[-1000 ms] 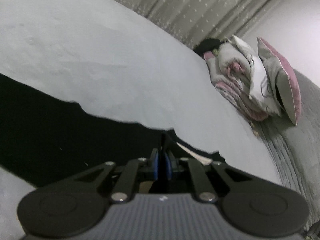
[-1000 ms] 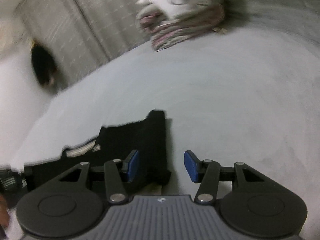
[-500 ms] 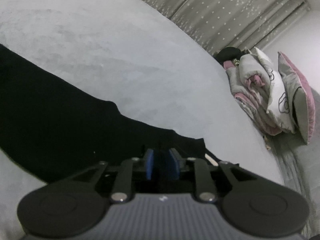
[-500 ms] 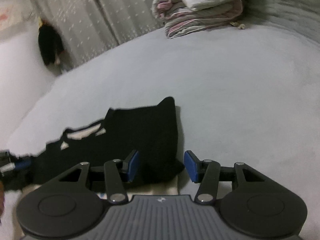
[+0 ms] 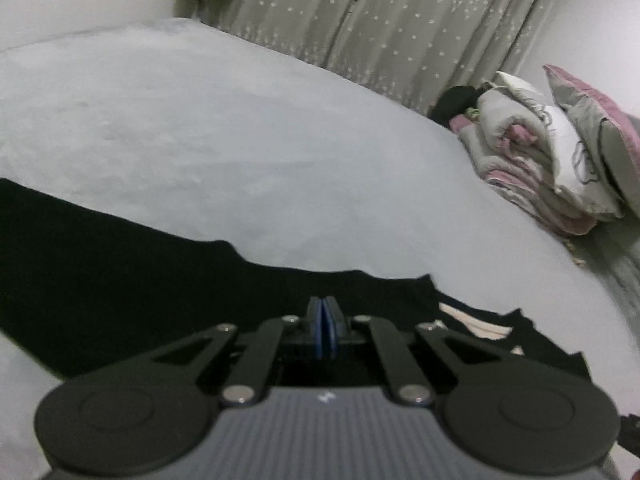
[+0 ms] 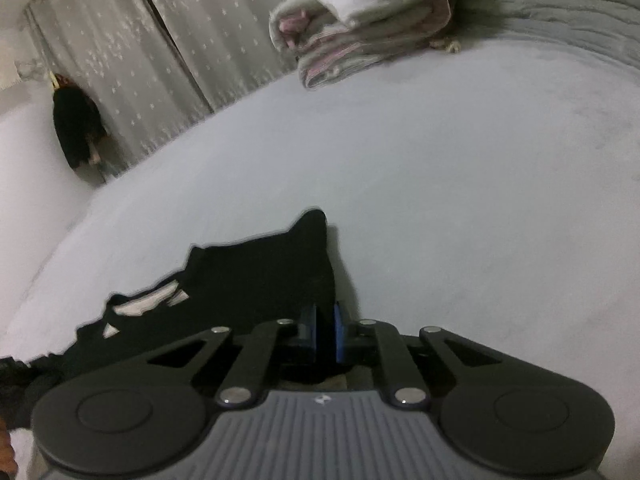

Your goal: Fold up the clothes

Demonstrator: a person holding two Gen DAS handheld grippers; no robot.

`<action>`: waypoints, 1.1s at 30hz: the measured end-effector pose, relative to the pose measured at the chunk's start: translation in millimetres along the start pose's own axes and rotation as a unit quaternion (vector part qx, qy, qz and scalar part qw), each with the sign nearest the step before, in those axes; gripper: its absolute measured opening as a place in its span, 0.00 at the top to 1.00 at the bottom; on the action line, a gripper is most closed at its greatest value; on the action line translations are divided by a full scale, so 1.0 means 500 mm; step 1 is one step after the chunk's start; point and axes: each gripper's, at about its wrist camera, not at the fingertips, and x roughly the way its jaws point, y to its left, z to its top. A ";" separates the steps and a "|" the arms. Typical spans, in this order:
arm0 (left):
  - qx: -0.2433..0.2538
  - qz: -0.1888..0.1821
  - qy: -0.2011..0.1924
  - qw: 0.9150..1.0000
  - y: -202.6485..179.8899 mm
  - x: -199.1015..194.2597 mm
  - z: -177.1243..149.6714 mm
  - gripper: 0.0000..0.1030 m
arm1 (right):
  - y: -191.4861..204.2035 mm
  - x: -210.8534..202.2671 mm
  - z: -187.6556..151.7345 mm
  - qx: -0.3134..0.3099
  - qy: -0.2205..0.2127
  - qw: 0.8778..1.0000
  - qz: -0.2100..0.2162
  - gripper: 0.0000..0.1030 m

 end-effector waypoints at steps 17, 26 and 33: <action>0.020 -0.066 0.011 0.998 -0.017 -0.051 -0.016 0.82 | 0.032 -0.062 0.005 -0.054 -0.005 0.999 0.001 0.76; 0.089 -0.054 0.054 0.993 -0.011 -0.040 -0.068 0.83 | 0.000 -0.047 -0.027 -0.088 0.051 0.995 -0.016 0.76; 0.119 -0.065 0.062 0.989 0.011 -0.096 -0.067 0.81 | 0.000 -0.069 -0.023 -0.100 0.063 0.993 -0.030 0.76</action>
